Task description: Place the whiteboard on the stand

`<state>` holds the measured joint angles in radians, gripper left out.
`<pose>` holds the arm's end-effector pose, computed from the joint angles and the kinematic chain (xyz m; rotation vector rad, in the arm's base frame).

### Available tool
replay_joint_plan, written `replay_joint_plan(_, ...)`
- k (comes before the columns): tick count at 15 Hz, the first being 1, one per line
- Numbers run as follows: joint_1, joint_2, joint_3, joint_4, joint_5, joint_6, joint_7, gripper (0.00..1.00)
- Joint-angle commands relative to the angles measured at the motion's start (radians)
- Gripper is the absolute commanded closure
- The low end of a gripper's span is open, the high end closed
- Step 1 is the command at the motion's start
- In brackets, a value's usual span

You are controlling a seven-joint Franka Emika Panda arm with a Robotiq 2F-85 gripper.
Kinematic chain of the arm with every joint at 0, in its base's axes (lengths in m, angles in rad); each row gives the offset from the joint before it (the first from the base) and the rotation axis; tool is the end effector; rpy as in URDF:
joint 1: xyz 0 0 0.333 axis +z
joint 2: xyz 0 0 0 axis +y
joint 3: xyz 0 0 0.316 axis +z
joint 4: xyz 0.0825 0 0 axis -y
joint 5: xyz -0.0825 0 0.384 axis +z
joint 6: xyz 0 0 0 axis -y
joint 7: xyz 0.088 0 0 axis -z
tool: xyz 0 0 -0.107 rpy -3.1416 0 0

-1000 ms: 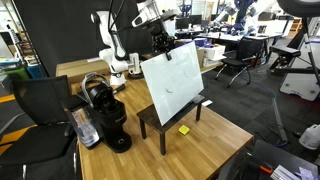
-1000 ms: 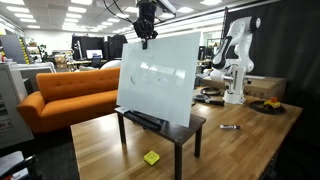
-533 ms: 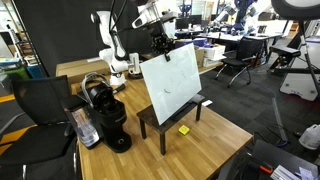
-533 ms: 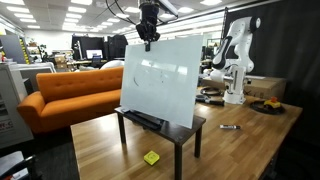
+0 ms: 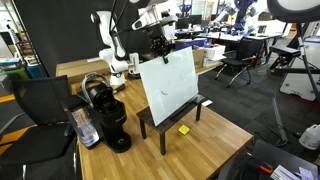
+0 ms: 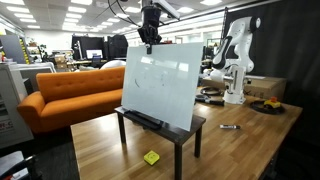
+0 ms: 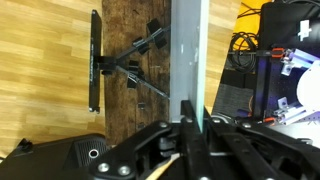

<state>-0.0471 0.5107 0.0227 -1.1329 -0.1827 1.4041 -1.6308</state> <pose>0.6747 -0.0421 0.4997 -2.1291 -2.1839 0.4424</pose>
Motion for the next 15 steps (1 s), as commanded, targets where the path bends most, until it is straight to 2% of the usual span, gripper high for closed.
replay_joint_plan(1,-0.010,0.002,0.005,0.030,0.019,-0.006,-0.020,0.99)
replay_joint_plan(15,-0.032,0.037,0.006,0.070,0.079,-0.052,0.033,0.99)
